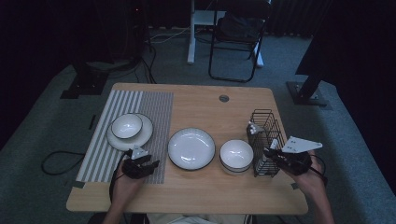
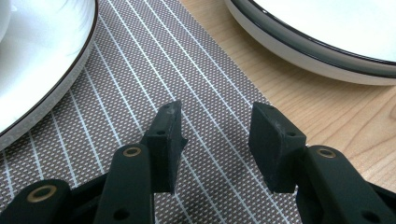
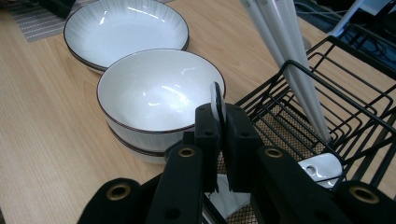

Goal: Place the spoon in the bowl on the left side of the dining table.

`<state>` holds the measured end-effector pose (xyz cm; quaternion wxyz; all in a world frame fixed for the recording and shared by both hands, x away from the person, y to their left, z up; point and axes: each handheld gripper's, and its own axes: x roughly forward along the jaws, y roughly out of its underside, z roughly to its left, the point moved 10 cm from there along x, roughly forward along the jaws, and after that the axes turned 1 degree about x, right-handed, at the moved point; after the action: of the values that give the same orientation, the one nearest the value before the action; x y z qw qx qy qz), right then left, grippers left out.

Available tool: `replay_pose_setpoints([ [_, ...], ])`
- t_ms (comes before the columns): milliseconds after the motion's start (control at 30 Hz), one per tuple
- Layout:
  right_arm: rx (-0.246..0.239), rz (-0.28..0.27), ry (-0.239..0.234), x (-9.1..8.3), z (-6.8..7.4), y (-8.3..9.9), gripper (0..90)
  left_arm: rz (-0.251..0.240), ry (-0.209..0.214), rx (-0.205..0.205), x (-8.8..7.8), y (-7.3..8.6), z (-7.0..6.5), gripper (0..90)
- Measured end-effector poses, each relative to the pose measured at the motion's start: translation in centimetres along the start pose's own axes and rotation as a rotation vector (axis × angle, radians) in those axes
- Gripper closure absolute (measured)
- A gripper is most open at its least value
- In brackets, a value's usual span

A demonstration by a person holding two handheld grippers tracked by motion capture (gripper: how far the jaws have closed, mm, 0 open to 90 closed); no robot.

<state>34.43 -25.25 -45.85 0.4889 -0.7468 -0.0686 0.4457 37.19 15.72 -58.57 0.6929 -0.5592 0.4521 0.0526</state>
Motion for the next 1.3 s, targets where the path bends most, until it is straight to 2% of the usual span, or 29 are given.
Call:
replay_pose_setpoints([
  [500,-0.005,-0.040,0.015,-1.3,-0.6,-1.2,85.1,0.003,0.005,0.001,0.1,0.1,-0.1,54.8],
  [867,-0.031,-0.058,0.027,-2.6,-1.0,-2.7,85.1,0.002,0.007,-0.001,0.1,0.1,-0.1,54.2],
  [1300,-0.069,-0.064,0.025,-3.1,-1.0,-4.3,85.1,-0.004,0.011,-0.005,0.1,0.1,-0.1,53.3],
])
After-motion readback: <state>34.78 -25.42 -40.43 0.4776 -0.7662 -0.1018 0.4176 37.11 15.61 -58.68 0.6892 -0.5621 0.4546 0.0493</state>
